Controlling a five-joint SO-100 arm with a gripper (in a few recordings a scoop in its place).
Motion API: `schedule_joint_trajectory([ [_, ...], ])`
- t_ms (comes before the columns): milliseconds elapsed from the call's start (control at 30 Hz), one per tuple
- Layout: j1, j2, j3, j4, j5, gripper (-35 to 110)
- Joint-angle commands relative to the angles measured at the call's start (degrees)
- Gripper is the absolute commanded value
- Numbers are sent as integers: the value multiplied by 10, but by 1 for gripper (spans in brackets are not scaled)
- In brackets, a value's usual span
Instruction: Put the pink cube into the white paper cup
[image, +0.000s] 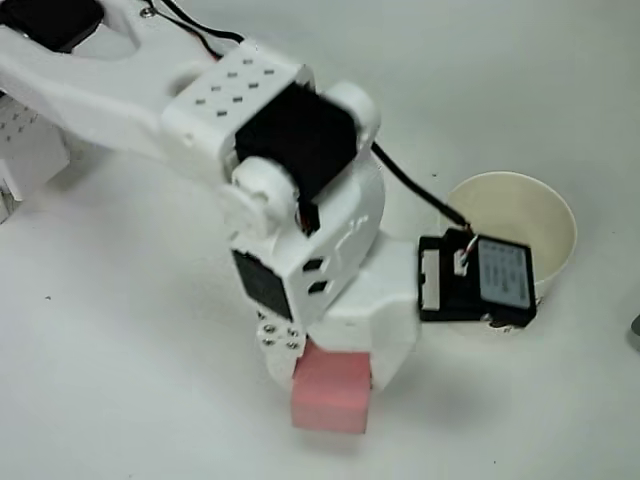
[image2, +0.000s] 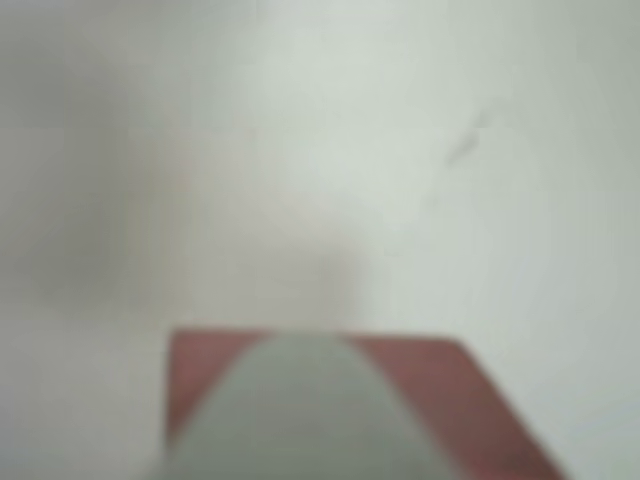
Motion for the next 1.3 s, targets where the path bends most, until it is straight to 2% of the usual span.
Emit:
schedule_joint_trajectory([
  [0, -28, 91, -96, 33, -9, 17],
  [200, -73, 91, -156, 67, 1, 17],
  [600, -136, 92, -207, 69, 13, 17],
  [1267, -193, 47, -306, 69, 31, 17],
])
